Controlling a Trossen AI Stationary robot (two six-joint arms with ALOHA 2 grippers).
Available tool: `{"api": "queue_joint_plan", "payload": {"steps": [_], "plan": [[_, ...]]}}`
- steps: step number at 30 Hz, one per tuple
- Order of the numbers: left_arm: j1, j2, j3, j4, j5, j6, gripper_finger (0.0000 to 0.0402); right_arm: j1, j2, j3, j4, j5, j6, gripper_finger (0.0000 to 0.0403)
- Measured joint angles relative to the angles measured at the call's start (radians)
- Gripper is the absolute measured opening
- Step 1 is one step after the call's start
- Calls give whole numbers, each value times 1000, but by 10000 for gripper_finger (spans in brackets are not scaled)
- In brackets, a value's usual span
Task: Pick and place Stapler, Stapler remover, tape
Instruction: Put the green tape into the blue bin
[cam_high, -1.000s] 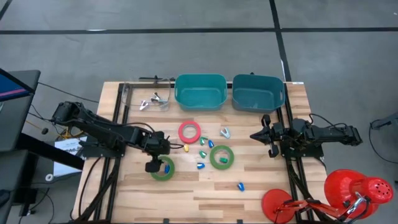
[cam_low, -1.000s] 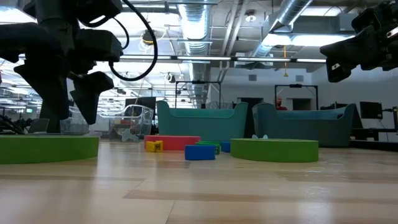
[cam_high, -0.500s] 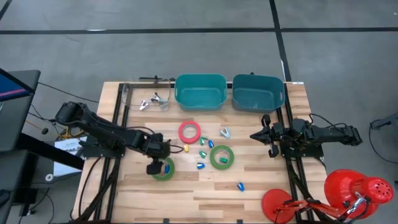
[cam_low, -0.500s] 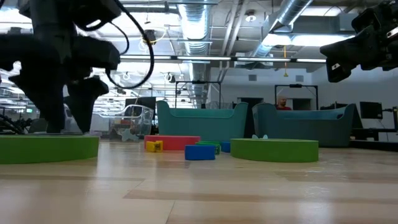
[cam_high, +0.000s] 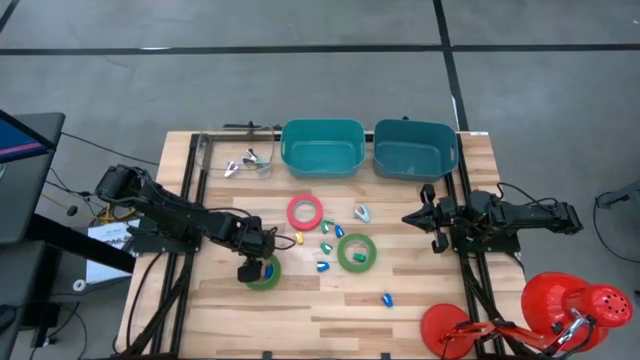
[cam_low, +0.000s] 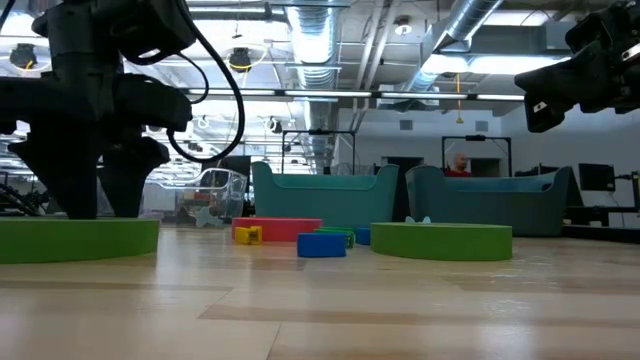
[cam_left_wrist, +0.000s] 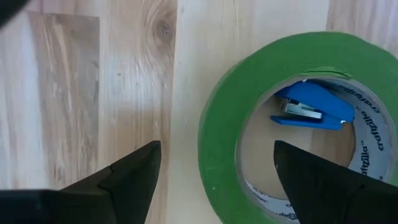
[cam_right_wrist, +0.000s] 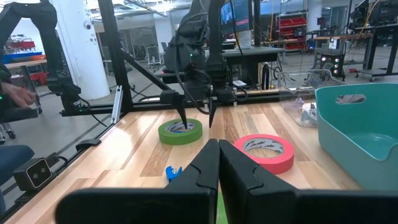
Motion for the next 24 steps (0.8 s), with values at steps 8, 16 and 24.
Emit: {"api": "queue_joint_plan", "payload": {"steps": [8, 16, 24], "plan": [[0, 0, 0, -1, -28, 0, 301, 0, 0, 0, 0, 0, 0, 0], [0, 0, 0, -1, -28, 0, 247, 0, 0, 0, 0, 0, 0, 0], [0, 0, 0, -1, -27, 0, 172, 0, 0, 0, 0, 0, 0, 0]]}}
